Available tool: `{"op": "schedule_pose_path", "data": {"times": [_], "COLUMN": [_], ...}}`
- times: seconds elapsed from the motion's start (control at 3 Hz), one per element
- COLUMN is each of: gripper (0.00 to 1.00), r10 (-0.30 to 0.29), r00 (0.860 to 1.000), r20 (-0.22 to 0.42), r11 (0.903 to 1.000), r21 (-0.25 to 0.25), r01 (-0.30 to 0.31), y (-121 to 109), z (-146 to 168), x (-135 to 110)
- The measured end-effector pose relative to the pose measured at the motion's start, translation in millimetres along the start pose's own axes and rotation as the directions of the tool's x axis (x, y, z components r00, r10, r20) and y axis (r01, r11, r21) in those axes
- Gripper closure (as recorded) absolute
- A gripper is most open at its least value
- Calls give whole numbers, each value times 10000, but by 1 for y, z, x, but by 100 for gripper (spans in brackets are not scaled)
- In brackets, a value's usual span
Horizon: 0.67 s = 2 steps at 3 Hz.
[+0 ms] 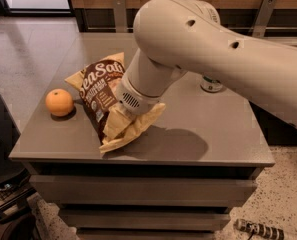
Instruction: Move brown chip bag near orange
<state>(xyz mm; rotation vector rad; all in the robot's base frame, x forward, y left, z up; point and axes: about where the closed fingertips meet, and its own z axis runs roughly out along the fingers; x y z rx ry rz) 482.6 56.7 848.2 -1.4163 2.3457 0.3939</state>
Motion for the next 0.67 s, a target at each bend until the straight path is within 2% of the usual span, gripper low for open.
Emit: {"op": "schedule_pose_path", "data": {"times": [0.33,0.67], "gripper": [0,0], "r10": [-24,-25], "r00": [10000,10000], "r20": [-5,-6], "r11": [10000,10000], "r21": [11,12], "r01": [24,25], "y": [1,1], "z": [0,0], "x": [0,0]}}
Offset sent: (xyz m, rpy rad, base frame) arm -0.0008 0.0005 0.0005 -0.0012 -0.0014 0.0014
